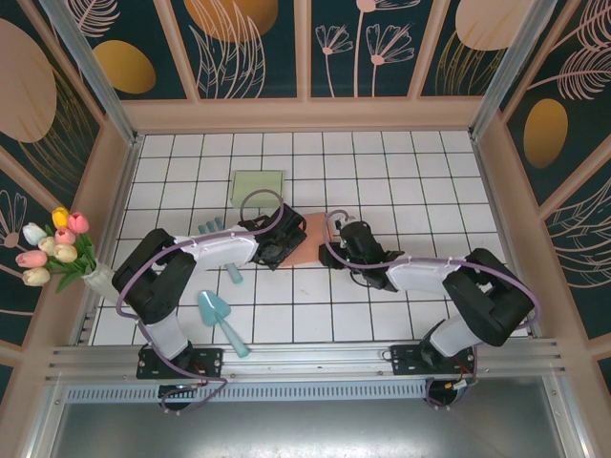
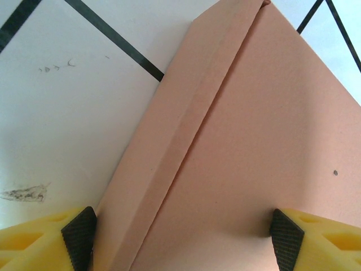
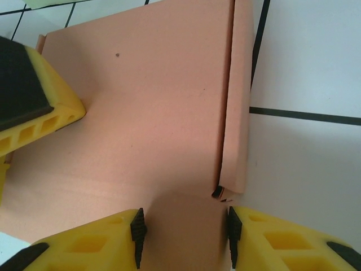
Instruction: Fold the paper box
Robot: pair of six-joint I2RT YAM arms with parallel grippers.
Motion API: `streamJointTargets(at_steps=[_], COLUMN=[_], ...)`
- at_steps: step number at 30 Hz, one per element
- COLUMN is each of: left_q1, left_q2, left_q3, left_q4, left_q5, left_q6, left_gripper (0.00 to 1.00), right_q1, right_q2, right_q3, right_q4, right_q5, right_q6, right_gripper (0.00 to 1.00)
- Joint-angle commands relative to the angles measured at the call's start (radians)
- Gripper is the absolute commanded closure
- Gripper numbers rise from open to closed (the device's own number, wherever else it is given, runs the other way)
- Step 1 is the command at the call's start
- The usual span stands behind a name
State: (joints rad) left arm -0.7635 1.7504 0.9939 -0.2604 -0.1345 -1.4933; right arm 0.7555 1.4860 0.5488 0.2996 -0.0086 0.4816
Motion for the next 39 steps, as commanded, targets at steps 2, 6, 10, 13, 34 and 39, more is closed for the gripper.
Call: streamJointTargets(at_steps=[2,6,10,13,34,39], left_q1=[0.015,0.017,0.019,0.019,0.023,0.023], left_q2=[0.077,0.076,0.077,0.078,0.083,0.081], left_q3=[-0.041,-0.045,-0.046,-0.046,-0.057,-0.061], left_q4=[-0.122,-0.122,-0.122,-0.122,-0.112,-0.111], left_q5=[0.012,0.009,0.009,0.01,0.015,0.013], left_q6=[0.007,0.005,0.006,0.006,0.011,0.012], left_gripper=[0.19,0.19,0.19,0.19,0.19,0.19], right_q1=[0.034,0.036,0.038,0.038,0.038,0.038], right_q2=[-0.043,-0.048,-0.043,-0.038,0.031,0.07], right_q3=[-0.024,-0.04,-0.056,-0.063,-0.112,-0.122], right_q4=[-0.004,-0.007,0.005,0.02,0.136,0.175], right_q5=[-0.036,-0.009,0.011,0.014,0.073,0.097], right_q6=[0.02,0.017,0.017,0.015,0.0,-0.011], right_gripper=[0.57,0.59,0.59,0.61,0.69,0.7])
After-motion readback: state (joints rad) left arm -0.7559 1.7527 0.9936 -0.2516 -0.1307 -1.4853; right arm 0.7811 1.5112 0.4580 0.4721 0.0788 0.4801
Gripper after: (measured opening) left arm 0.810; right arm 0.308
